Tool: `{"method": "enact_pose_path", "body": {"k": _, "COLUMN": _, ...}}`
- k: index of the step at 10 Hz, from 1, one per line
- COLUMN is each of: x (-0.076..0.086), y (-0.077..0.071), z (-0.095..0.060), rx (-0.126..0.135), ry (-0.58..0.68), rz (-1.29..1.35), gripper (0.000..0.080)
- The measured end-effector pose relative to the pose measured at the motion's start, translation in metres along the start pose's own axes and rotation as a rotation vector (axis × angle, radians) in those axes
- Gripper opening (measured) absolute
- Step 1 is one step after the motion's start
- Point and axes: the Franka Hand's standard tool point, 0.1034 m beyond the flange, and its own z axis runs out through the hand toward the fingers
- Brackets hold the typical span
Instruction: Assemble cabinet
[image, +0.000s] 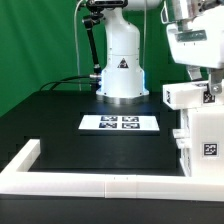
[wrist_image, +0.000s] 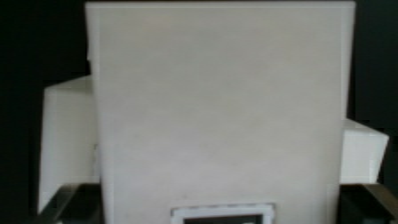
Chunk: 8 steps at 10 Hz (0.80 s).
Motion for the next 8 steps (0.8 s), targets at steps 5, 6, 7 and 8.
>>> {"method": "enact_pose_path", "body": {"k": 5, "x": 0.001, "y": -0.002, "z": -0.003, "rx": 0.013, "ry": -0.029, "rz": 0.043, "gripper": 0.0665}}
{"method": "enact_pose_path", "body": {"k": 6, "x": -0.001, "y": -0.004, "z": -0.011, "rx": 0.027, "ry": -0.036, "rz": 0.036, "gripper": 0.0758}}
{"method": "enact_pose_path", "body": {"k": 7, "x": -0.004, "y": -0.004, "z": -0.018, "rx": 0.038, "ry": -0.041, "rz": 0.030, "gripper": 0.0788}}
{"method": "enact_pose_path", "body": {"k": 8, "x": -0.007, "y": -0.005, "z": -0.026, "rx": 0.049, "ry": -0.045, "rz": 0.023, "gripper": 0.0788}}
